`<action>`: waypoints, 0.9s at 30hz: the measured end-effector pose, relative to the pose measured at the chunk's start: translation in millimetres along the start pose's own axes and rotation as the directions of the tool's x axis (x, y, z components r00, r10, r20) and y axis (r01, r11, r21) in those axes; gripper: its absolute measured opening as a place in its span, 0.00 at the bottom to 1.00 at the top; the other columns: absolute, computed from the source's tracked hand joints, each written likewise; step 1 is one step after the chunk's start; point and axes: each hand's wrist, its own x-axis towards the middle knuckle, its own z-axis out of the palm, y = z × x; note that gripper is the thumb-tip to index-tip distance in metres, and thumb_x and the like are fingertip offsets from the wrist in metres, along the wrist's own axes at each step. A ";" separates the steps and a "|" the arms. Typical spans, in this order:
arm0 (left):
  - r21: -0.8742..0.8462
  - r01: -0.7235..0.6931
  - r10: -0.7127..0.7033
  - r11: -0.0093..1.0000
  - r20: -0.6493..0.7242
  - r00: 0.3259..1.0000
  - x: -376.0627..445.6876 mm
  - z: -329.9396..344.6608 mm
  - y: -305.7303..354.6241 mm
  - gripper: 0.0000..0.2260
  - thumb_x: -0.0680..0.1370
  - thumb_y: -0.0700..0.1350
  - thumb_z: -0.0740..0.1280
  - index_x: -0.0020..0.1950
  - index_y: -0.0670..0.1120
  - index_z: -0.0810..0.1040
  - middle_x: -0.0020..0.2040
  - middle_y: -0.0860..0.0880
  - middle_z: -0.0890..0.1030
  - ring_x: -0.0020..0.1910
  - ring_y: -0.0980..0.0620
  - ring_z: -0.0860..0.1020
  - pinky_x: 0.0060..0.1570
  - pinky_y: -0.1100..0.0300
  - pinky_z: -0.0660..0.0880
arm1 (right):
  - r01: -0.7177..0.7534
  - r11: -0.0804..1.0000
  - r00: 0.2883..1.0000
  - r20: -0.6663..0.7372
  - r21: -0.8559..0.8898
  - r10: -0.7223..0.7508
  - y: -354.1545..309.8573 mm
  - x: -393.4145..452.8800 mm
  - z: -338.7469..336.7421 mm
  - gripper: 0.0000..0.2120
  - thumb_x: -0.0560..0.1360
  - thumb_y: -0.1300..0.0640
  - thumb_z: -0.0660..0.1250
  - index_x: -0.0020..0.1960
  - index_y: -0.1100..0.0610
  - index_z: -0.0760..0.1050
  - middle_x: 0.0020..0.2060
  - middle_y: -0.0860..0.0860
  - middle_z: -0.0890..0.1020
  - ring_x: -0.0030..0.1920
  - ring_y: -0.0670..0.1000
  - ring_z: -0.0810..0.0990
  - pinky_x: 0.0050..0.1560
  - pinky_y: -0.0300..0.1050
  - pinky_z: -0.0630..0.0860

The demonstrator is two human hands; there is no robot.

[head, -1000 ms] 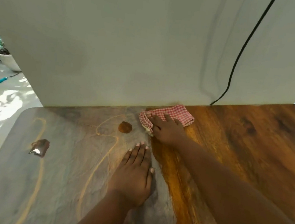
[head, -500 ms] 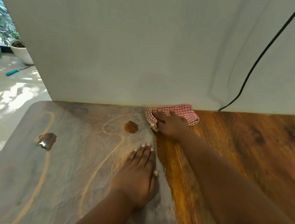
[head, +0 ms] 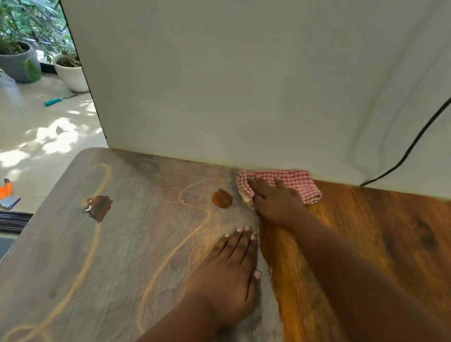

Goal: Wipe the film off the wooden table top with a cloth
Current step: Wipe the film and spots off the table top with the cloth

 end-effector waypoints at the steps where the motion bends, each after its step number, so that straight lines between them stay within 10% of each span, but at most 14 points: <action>1: -0.002 -0.004 0.004 1.000 0.004 1.000 -0.1 -0.2 -0.5 0.29 0.80 0.57 0.39 0.78 0.45 0.39 0.78 0.47 0.39 0.76 0.52 0.35 0.69 0.58 0.29 | 0.011 1.000 1.000 0.009 0.011 -0.011 9.6 -0.3 -4.9 0.24 0.80 0.43 0.49 0.76 0.38 0.50 0.77 0.44 0.55 0.76 0.58 0.50 0.71 0.63 0.52; 8: -0.013 -0.008 0.008 1.000 -0.007 1.000 -1.4 3.9 -1.6 0.30 0.79 0.57 0.38 0.78 0.45 0.40 0.78 0.47 0.40 0.75 0.54 0.34 0.69 0.59 0.29 | -0.286 0.954 0.958 -0.014 0.090 0.288 -30.4 19.7 7.6 0.30 0.80 0.39 0.47 0.77 0.47 0.45 0.78 0.49 0.48 0.75 0.66 0.44 0.67 0.74 0.44; 14: 0.000 -0.013 0.013 1.000 -0.027 1.000 -1.9 6.0 -2.0 0.29 0.80 0.57 0.38 0.78 0.45 0.41 0.79 0.46 0.41 0.74 0.55 0.33 0.70 0.58 0.30 | -0.067 0.998 0.993 0.092 0.003 0.067 -19.6 18.5 9.5 0.26 0.81 0.40 0.46 0.77 0.41 0.42 0.77 0.43 0.45 0.75 0.62 0.41 0.68 0.71 0.42; 18: -0.009 -0.017 0.016 1.000 -0.029 0.999 -2.2 4.5 -2.0 0.29 0.79 0.57 0.38 0.78 0.46 0.40 0.78 0.47 0.40 0.74 0.54 0.33 0.69 0.58 0.29 | 0.063 0.996 0.993 0.095 0.067 -0.069 -2.3 18.3 -10.9 0.23 0.81 0.45 0.53 0.75 0.40 0.55 0.76 0.48 0.57 0.75 0.57 0.56 0.71 0.57 0.55; 27: 0.069 -0.064 0.068 0.996 -0.056 0.996 -2.8 1.9 -1.8 0.27 0.81 0.54 0.50 0.79 0.45 0.51 0.79 0.44 0.53 0.77 0.45 0.45 0.72 0.54 0.32 | -0.375 0.918 0.925 -0.008 0.132 0.379 -89.6 39.9 12.8 0.34 0.76 0.46 0.56 0.77 0.54 0.48 0.77 0.52 0.53 0.73 0.69 0.47 0.62 0.79 0.45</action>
